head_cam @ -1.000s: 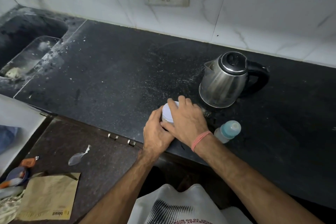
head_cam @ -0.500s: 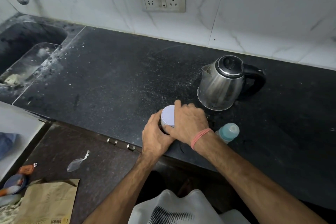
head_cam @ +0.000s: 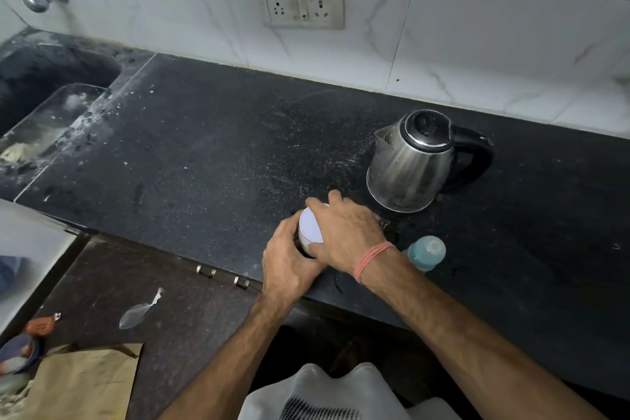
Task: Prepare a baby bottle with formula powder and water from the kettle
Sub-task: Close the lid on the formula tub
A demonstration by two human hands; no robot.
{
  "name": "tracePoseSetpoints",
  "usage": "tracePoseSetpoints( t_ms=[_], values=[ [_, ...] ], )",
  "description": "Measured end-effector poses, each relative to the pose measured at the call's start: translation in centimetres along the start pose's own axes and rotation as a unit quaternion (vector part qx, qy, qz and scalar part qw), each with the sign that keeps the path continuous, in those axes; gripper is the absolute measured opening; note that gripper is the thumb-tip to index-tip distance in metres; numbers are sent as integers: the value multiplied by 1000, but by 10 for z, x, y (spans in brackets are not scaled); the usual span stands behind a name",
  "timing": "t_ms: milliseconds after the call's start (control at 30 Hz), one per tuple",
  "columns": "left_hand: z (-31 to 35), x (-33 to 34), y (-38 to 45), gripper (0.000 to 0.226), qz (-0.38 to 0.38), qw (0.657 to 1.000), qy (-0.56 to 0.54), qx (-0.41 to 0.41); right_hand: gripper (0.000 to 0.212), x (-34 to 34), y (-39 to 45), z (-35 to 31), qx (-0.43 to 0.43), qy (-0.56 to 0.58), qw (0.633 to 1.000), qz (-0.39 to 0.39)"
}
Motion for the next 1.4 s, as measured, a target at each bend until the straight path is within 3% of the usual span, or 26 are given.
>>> tracePoseSetpoints(
  t_ms=[200, 267, 433, 567, 633, 900, 1033, 1167, 1400],
  values=[
    [4, -4, -3, 79, 5, 1000, 27, 13, 82, -4, -11, 7, 31, -69, 995, -58],
    [5, -5, -4, 80, 5, 999, 30, 17, 75, -10, -19, 6, 22, -69, 995, -66],
    [6, -4, -3, 86, 4, 1000, 20, 17, 40, -31, -18, -2, -41, -4, 999, 18],
    [1, -1, 0, 87, 11, 1000, 20, 17, 80, -5, -3, -4, -104, 49, 992, -46],
    [-1, 0, 0, 87, 13, 1000, 20, 16, 82, 9, 1, -2, -106, 38, 991, -67],
    [-1, -1, -3, 82, 17, 999, 39, 18, 77, 25, -9, -8, -104, -88, 991, 9],
    [0, -1, -5, 74, 21, 999, 40, 23, 67, 29, -5, -2, -108, -87, 989, 52],
    [-1, 0, -3, 84, 18, 998, 45, 25, 63, 42, 2, 9, -114, -87, 985, 93],
    [-2, 4, -3, 80, 30, 999, 27, 23, 60, 44, 4, 14, -18, -26, 988, 152]
  ],
)
Point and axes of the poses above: each hand's wrist, its own y-axis towards the middle knuckle, its own x-axis out of the palm, z = x × y, the point moved 10 cm from there along y, towards the middle knuckle, and after that the axes turned 13 degrees about -x, right-handed, at the moved point
